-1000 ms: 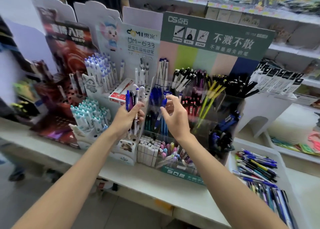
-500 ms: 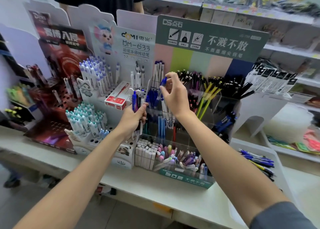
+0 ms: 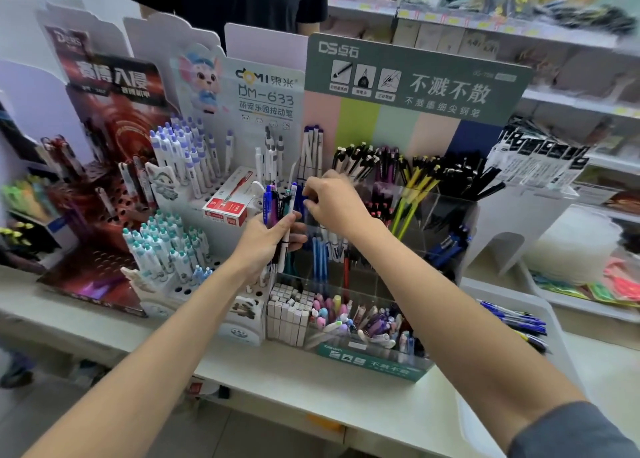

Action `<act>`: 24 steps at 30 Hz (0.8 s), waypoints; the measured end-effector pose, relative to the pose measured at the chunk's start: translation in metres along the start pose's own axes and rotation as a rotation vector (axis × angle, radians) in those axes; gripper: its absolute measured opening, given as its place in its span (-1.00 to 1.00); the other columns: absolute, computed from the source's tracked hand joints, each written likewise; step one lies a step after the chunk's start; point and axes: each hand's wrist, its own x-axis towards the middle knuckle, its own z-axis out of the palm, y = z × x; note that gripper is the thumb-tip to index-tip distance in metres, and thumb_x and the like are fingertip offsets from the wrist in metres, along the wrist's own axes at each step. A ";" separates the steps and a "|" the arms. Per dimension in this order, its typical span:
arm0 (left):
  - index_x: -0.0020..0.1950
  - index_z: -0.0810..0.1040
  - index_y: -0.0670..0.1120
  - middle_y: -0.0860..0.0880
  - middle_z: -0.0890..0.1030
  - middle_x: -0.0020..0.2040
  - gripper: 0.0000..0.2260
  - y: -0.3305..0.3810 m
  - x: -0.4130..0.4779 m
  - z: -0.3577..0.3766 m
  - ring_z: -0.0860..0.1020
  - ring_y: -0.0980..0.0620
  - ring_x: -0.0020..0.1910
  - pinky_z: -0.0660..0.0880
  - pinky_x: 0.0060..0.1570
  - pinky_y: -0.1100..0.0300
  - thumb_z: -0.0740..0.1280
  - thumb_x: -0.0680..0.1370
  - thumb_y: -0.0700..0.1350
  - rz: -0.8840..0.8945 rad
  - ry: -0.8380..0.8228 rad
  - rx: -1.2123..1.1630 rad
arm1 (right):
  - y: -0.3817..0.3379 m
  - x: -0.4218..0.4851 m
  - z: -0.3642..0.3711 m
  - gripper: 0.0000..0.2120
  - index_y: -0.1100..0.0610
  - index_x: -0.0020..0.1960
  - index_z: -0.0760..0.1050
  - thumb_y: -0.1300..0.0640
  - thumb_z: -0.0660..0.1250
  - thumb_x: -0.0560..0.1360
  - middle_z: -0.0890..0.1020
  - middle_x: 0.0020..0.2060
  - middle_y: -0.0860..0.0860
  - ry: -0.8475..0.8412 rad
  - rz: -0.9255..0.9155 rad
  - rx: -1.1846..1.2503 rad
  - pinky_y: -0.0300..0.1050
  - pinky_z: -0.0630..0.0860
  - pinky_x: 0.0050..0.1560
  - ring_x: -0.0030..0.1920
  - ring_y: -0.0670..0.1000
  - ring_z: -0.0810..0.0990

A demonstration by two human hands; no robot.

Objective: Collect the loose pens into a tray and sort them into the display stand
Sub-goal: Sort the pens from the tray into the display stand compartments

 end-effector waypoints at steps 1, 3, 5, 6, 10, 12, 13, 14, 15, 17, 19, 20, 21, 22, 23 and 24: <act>0.13 0.60 -0.17 -0.13 0.72 -0.11 -0.82 -0.001 0.001 0.000 0.70 -0.05 -0.14 0.62 0.04 0.00 0.30 0.62 -0.11 0.000 0.001 -0.009 | 0.001 -0.002 0.000 -0.83 0.17 0.10 0.62 0.18 0.34 0.54 0.65 -0.04 0.11 0.054 -0.018 0.048 0.06 0.45 0.13 0.05 0.14 0.50; 0.13 0.61 -0.17 -0.12 0.72 -0.10 -0.81 0.002 0.002 0.003 0.70 -0.04 -0.14 0.63 0.03 0.02 0.30 0.62 -0.11 0.012 -0.014 -0.012 | 0.002 -0.012 -0.006 -0.81 0.19 0.13 0.63 0.22 0.34 0.54 0.67 -0.08 0.04 0.212 0.035 0.233 0.03 0.48 0.11 0.01 0.07 0.54; 0.13 0.60 -0.18 -0.10 0.73 -0.12 -0.82 0.005 0.002 0.010 0.71 -0.04 -0.13 0.65 0.00 0.06 0.29 0.62 -0.11 0.031 -0.046 0.018 | -0.002 -0.023 -0.014 -0.77 0.16 0.18 0.60 0.18 0.35 0.55 0.65 -0.11 -0.02 0.252 0.111 0.423 -0.06 0.52 0.08 -0.03 0.01 0.57; 0.12 0.60 -0.18 -0.11 0.73 -0.12 -0.81 0.007 0.001 0.016 0.71 -0.05 -0.12 0.65 -0.02 0.08 0.29 0.63 -0.10 0.041 -0.066 0.042 | -0.003 -0.029 -0.016 -0.74 0.15 0.23 0.58 0.16 0.36 0.54 0.65 -0.12 -0.04 0.235 0.124 0.478 -0.11 0.53 0.07 -0.05 -0.02 0.59; 0.10 0.61 -0.17 -0.13 0.73 -0.09 -0.76 0.006 -0.001 0.037 0.71 -0.07 -0.07 0.64 -0.04 0.11 0.27 0.63 -0.03 0.065 -0.156 0.136 | -0.002 -0.050 -0.018 -0.60 0.10 0.34 0.47 0.15 0.42 0.52 0.65 -0.11 -0.05 0.183 0.182 0.557 -0.29 0.54 0.02 -0.08 -0.10 0.62; 0.12 0.62 -0.16 -0.12 0.73 -0.04 -0.75 0.003 -0.001 0.042 0.71 -0.04 -0.03 0.63 -0.02 0.15 0.26 0.64 -0.02 0.050 -0.195 0.162 | 0.005 -0.056 -0.019 -0.65 0.11 0.27 0.46 0.18 0.43 0.52 0.64 -0.17 -0.07 0.229 0.221 0.608 -0.27 0.57 -0.05 -0.13 -0.13 0.63; 0.13 0.62 -0.15 -0.10 0.72 -0.01 -0.76 0.002 -0.001 0.043 0.70 -0.01 -0.01 0.63 -0.03 0.19 0.25 0.65 -0.03 0.049 -0.203 0.165 | 0.009 -0.058 -0.022 -0.67 0.13 0.25 0.45 0.21 0.42 0.52 0.63 -0.19 -0.07 0.277 0.228 0.622 -0.24 0.59 -0.08 -0.16 -0.13 0.63; 0.16 0.62 -0.14 -0.09 0.72 0.01 -0.78 -0.001 -0.001 0.042 0.69 0.00 0.02 0.63 -0.04 0.21 0.25 0.65 -0.06 0.055 -0.198 0.157 | 0.014 -0.060 -0.025 -0.69 0.14 0.23 0.44 0.23 0.41 0.52 0.63 -0.21 -0.06 0.347 0.235 0.629 -0.19 0.60 -0.09 -0.17 -0.12 0.63; 0.16 0.61 -0.13 -0.09 0.71 0.04 -0.79 -0.003 0.000 0.041 0.68 0.00 0.05 0.63 -0.02 0.18 0.25 0.65 -0.09 0.059 -0.182 0.134 | 0.020 -0.062 -0.030 -0.68 0.15 0.24 0.43 0.24 0.40 0.52 0.63 -0.21 -0.04 0.431 0.247 0.630 -0.16 0.61 -0.10 -0.17 -0.11 0.63; 0.13 0.61 -0.11 -0.09 0.68 0.03 -0.83 -0.008 0.001 0.036 0.67 -0.01 0.02 0.63 0.02 0.10 0.25 0.64 -0.12 0.044 -0.151 0.084 | 0.030 -0.062 -0.039 -0.65 0.16 0.27 0.40 0.25 0.38 0.53 0.63 -0.21 0.01 0.575 0.271 0.616 -0.12 0.61 -0.12 -0.18 -0.06 0.63; 0.14 0.59 -0.08 -0.05 0.65 -0.09 -0.83 -0.009 0.001 0.033 0.61 0.07 -0.15 0.60 -0.05 0.16 0.24 0.65 -0.12 0.033 -0.149 0.085 | 0.037 -0.060 -0.046 -0.67 0.17 0.26 0.39 0.25 0.37 0.53 0.63 -0.20 0.05 0.655 0.267 0.580 -0.06 0.62 -0.12 -0.17 -0.02 0.63; 0.16 0.58 -0.07 -0.03 0.63 -0.14 -0.83 -0.009 0.001 0.033 0.57 0.10 -0.23 0.55 -0.12 0.19 0.23 0.66 -0.11 0.029 -0.154 0.093 | 0.038 -0.058 -0.047 -0.69 0.18 0.25 0.40 0.26 0.37 0.54 0.62 -0.19 0.04 0.675 0.255 0.550 -0.04 0.62 -0.12 -0.16 -0.02 0.63; 0.18 0.58 -0.07 -0.01 0.61 -0.19 -0.82 -0.009 0.001 0.034 0.53 0.13 -0.28 0.51 -0.17 0.22 0.23 0.66 -0.11 0.028 -0.159 0.107 | 0.037 -0.057 -0.046 -0.70 0.18 0.24 0.41 0.26 0.37 0.54 0.62 -0.19 0.03 0.679 0.239 0.516 -0.04 0.62 -0.11 -0.16 -0.03 0.63; 0.20 0.58 -0.07 0.01 0.58 -0.23 -0.81 -0.009 0.001 0.036 0.49 0.14 -0.31 0.48 -0.22 0.25 0.22 0.67 -0.11 0.032 -0.164 0.123 | 0.035 -0.055 -0.044 -0.71 0.20 0.23 0.42 0.26 0.37 0.54 0.62 -0.19 0.01 0.667 0.217 0.475 -0.07 0.61 -0.11 -0.17 -0.03 0.63; 0.22 0.57 -0.08 0.02 0.55 -0.25 -0.80 -0.009 0.001 0.038 0.45 0.14 -0.33 0.45 -0.26 0.27 0.21 0.67 -0.12 0.039 -0.171 0.142 | 0.034 -0.054 -0.040 -0.72 0.21 0.22 0.43 0.27 0.37 0.53 0.61 -0.20 0.00 0.643 0.198 0.433 -0.11 0.60 -0.12 -0.18 -0.03 0.62; 0.23 0.57 -0.09 0.02 0.52 -0.27 -0.80 -0.009 0.001 0.040 0.43 0.14 -0.34 0.42 -0.29 0.28 0.20 0.68 -0.12 0.042 -0.176 0.155 | 0.033 -0.054 -0.036 -0.72 0.22 0.21 0.43 0.27 0.38 0.53 0.61 -0.20 0.00 0.614 0.184 0.396 -0.14 0.59 -0.14 -0.20 -0.02 0.61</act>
